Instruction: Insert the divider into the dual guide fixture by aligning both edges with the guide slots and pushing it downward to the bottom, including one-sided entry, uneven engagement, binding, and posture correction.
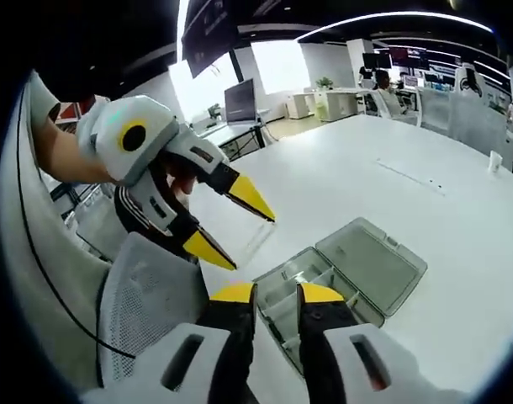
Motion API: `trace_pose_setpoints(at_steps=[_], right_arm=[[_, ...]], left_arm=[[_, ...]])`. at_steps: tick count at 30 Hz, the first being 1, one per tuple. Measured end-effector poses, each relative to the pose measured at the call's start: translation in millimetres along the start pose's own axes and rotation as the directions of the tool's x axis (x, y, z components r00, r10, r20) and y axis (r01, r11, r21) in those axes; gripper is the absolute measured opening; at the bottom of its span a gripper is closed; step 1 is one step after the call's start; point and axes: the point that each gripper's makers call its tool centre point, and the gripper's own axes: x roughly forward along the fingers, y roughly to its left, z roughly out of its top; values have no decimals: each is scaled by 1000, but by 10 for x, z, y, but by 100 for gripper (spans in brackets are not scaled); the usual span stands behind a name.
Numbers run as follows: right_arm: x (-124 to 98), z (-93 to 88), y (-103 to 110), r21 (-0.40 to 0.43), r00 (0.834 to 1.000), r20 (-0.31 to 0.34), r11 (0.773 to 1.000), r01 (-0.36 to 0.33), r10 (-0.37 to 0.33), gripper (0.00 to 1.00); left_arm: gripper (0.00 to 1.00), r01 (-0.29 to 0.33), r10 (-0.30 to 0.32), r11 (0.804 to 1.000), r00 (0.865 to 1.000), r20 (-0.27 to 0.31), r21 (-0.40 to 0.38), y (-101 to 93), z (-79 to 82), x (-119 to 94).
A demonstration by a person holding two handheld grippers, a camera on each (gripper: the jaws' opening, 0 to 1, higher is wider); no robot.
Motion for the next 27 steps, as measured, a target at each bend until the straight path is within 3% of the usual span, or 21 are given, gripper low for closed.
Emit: trace_pose_setpoints(at_steps=[27], right_arm=[[-17,233,16,115,995,93,993,-39,29,11]], left_arm=[[29,-58,57,998,998,11,34,58,97,49]])
